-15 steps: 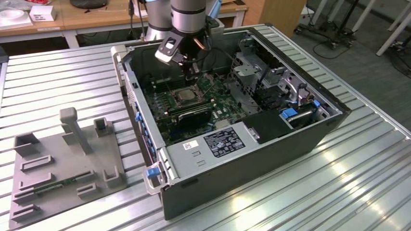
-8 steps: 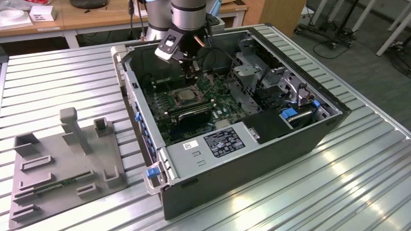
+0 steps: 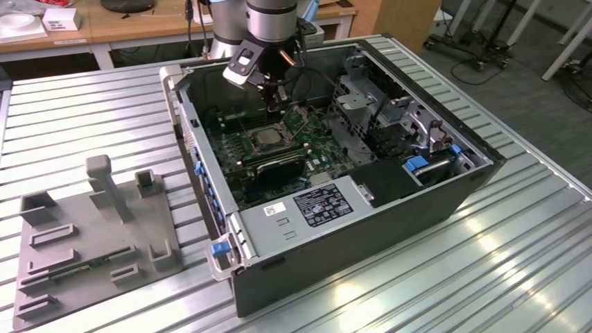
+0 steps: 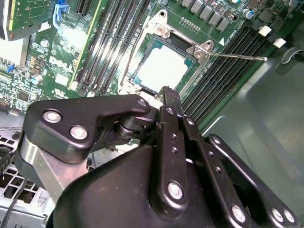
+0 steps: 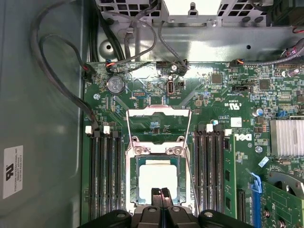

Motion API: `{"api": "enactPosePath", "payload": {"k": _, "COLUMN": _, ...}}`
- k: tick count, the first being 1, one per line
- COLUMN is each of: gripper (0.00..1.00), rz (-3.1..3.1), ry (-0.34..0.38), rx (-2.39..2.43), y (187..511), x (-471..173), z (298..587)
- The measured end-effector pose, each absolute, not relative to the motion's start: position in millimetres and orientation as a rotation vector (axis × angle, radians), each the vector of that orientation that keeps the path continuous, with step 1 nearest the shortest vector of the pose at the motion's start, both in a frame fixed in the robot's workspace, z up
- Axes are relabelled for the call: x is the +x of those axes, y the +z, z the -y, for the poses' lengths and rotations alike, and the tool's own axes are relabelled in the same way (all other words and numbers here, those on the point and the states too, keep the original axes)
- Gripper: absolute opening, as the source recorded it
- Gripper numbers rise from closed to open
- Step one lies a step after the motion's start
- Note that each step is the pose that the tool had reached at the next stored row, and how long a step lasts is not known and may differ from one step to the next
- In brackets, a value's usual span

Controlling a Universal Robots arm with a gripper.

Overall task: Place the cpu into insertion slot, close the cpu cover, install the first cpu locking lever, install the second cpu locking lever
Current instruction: 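Close the cpu cover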

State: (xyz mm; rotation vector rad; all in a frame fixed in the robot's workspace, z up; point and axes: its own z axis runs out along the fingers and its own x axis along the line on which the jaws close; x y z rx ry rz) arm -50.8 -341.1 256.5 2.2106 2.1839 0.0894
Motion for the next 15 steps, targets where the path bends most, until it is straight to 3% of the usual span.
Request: {"api": "enactPosePath", "payload": {"k": 15, "gripper": 0.11, "rz": -2.184, "ry": 0.089, "rx": 2.211, "y": 260.3, "x": -45.2, "z": 341.1}}
